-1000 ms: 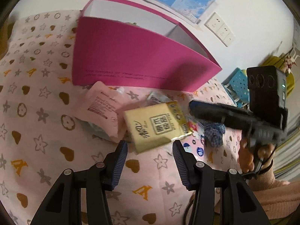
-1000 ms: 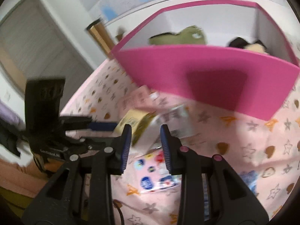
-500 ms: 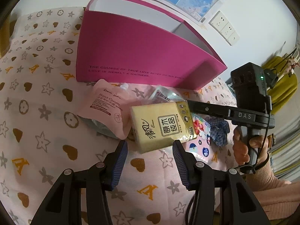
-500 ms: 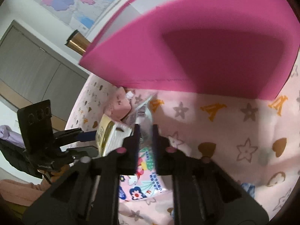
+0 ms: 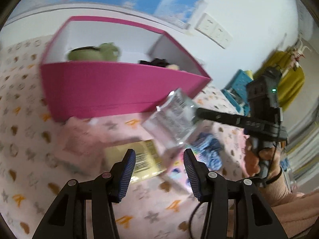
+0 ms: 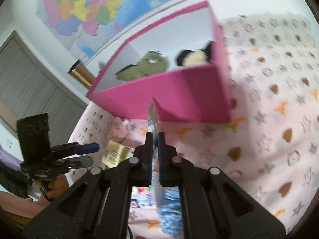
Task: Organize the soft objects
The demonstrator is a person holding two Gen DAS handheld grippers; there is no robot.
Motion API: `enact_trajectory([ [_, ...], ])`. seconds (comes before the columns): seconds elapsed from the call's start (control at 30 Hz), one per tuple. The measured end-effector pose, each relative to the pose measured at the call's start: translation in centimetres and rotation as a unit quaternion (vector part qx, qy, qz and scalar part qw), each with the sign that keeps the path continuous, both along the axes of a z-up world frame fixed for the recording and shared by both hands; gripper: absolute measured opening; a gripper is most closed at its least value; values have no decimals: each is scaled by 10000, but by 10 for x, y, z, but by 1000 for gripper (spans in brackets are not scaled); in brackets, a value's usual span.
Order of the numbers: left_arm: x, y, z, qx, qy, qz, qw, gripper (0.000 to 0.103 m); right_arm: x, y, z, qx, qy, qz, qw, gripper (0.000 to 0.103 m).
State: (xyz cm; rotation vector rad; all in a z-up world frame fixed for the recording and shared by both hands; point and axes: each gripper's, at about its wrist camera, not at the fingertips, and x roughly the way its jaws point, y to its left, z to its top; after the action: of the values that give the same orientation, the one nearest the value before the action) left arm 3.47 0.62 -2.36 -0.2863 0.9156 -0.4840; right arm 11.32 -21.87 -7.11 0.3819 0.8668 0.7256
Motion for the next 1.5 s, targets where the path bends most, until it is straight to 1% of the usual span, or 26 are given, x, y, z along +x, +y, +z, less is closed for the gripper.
enact_trajectory([
  [0.1, 11, -21, -1, 25, 48, -326, 9995, 51, -1, -14, -11, 22, 165, -188, 9997, 5],
  [0.2, 24, -41, -11, 128, 233, -551, 9981, 51, -4, -23, -20, -117, 233, -392, 9989, 6],
  [0.3, 37, -53, -28, 125, 600, -614, 9962, 51, -5, -29, -31, -181, 361, -524, 9978, 6],
  [0.37, 44, -57, -34, 62, 757, -672, 9948, 52, -6, -36, -38, -304, 401, -599, 9969, 6],
  [0.43, 47, -64, -36, 112, 777, -720, 9943, 52, -8, -39, -44, -346, 454, -606, 9965, 6],
  [0.57, 57, -75, -41, 266, 907, -799, 9923, 53, -9, -41, -47, -190, 472, -491, 9975, 6],
  [0.67, 61, -84, -42, 390, 886, -820, 9919, 55, -11, -36, -40, -99, 338, -377, 9987, 6],
  [0.8, 66, -84, -41, 379, 872, -786, 9924, 55, -19, -27, -18, 58, -60, -163, 9998, 5],
  [0.9, 66, -79, -38, 237, 823, -738, 9936, 55, -24, -22, 1, 182, -302, -51, 9994, 3],
  [0.97, 65, -75, -37, 154, 807, -709, 9941, 55, -26, -21, 15, 437, -434, 76, 9981, 3],
  [1.07, 63, -66, -33, -90, 781, -717, 9943, 57, -29, -19, 33, 594, -652, 161, 9960, 3],
  [1.1, 62, -63, -31, -158, 737, -731, 9945, 58, -30, -17, 39, 599, -736, 207, 9953, 3],
  [1.13, 60, -61, -29, -166, 695, -718, 9949, 58, -30, -14, 41, 504, -803, 211, 9953, 3],
  [1.17, 60, -60, -28, -119, 668, -685, 9953, 58, -28, -10, 42, 217, -858, 120, 9960, 3],
  [1.2, 59, -61, -28, -61, 641, -660, 9957, 58, -25, -9, 40, 85, -833, 85, 9965, 3],
  [1.27, 57, -60, -28, 7, 632, -665, 9958, 58, -13, -10, 27, -138, -541, 37, 9984, 11],
  [1.33, 58, -62, -29, 72, 642, -684, 9956, 58, 1, -13, 7, -554, -232, -187, 9980, 45],
  [1.37, 58, -62, -30, 97, 650, -696, 9954, 58, 7, -16, -3, -656, -93, -255, 9975, 49],
  [1.4, 59, -64, -31, 121, 689, -711, 9950, 58, 15, -19, -15, -693, 88, -292, 9971, 49],
  [1.47, 63, -67, -35, 160, 769, -726, 9943, 58, 25, -24, -31, -759, 285, -427, 9958, 49],
  [1.5, 66, -70, -38, 181, 815, -734, 9938, 58, 29, -25, -39, -645, 415, -356, 9964, 49],
])
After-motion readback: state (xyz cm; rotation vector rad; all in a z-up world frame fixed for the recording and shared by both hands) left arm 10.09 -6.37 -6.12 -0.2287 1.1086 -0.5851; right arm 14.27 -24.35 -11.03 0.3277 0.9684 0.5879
